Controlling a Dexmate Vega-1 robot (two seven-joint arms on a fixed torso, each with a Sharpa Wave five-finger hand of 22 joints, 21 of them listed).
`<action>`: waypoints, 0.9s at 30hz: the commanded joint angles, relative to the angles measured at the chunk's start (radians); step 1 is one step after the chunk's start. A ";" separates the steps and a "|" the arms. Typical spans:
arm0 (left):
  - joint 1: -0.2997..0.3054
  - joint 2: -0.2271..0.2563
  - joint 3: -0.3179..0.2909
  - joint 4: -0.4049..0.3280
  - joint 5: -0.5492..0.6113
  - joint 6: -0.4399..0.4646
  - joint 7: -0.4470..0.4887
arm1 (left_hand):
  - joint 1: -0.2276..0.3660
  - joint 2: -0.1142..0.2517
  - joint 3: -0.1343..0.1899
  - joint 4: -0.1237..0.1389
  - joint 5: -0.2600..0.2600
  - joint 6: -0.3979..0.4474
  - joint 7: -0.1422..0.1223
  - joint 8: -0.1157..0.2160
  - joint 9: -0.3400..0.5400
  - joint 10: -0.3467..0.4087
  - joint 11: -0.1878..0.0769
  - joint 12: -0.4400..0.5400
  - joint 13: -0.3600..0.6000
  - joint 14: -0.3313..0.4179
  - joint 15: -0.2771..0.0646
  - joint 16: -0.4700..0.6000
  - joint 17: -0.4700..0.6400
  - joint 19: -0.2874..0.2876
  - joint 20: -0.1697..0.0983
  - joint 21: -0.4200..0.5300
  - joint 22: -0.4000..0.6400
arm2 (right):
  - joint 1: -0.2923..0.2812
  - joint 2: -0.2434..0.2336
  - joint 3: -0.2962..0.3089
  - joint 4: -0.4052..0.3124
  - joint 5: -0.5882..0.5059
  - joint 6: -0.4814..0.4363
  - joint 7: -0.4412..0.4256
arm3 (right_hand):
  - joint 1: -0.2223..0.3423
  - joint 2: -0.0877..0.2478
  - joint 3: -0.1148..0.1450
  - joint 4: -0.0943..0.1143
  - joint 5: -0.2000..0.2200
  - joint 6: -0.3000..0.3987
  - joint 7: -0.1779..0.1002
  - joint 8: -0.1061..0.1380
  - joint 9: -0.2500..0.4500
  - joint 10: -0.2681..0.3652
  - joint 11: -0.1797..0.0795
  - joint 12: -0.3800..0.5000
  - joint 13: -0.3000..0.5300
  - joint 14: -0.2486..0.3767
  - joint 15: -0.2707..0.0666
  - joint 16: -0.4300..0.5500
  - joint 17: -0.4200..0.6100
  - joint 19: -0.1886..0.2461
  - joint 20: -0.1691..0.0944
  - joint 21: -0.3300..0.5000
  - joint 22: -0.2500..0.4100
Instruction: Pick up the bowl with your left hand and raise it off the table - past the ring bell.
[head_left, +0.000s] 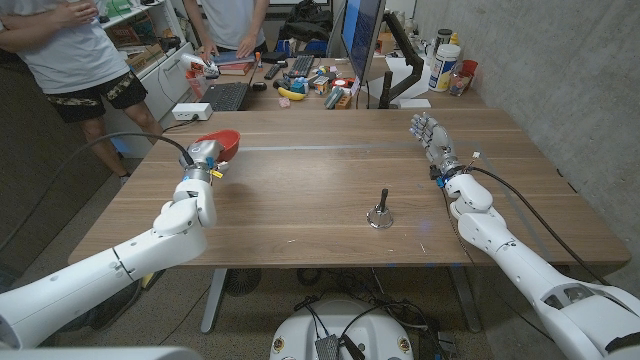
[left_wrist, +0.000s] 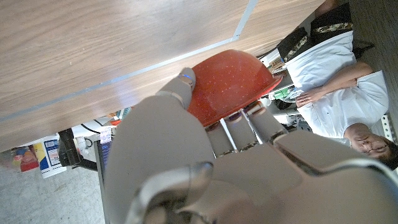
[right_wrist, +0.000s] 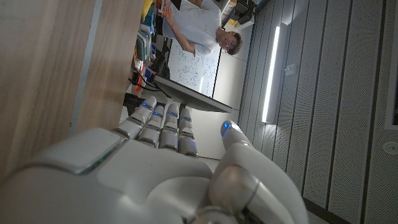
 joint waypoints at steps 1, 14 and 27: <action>-0.012 0.017 -0.010 -0.044 0.026 0.022 -0.023 | -0.011 -0.003 0.010 0.017 0.004 0.010 -0.004 0.009 0.001 0.010 -0.003 0.001 0.006 0.013 -0.099 0.004 0.004 0.008 -0.063 0.008 0.002 | -0.002 -0.008 0.004 -0.005 0.002 -0.001 0.002 | -0.001 -0.009 0.001 -0.004 0.004 0.002 0.003 0.003 0.005 0.010 -0.004 -0.003 0.003 0.007 -0.003 0.001 0.002 0.010 0.001 -0.002 0.006; -0.024 0.036 -0.006 -0.103 0.083 0.049 -0.042 | -0.019 -0.007 0.007 0.021 0.004 0.017 -0.002 0.012 0.001 0.017 -0.002 0.000 0.012 0.018 -0.096 0.004 0.005 0.010 -0.060 0.009 0.002 | -0.003 -0.012 0.010 -0.010 0.008 0.002 0.006 | -0.002 -0.009 0.002 -0.005 0.004 0.002 0.002 0.003 0.005 0.012 -0.004 -0.002 0.003 0.008 -0.003 0.000 0.002 0.012 0.001 -0.005 0.006; -0.024 0.044 -0.015 -0.130 0.120 0.066 -0.063 | -0.025 -0.010 0.005 0.025 0.004 0.021 0.000 0.013 0.002 0.022 -0.003 -0.002 0.017 0.022 -0.098 0.003 0.006 0.011 -0.057 0.010 0.002 | -0.003 -0.014 0.011 -0.015 0.009 0.000 0.008 | -0.001 -0.008 0.002 -0.006 0.004 0.004 0.003 0.003 0.005 0.013 -0.007 -0.002 0.003 0.013 -0.004 0.002 0.001 0.017 0.001 -0.007 0.006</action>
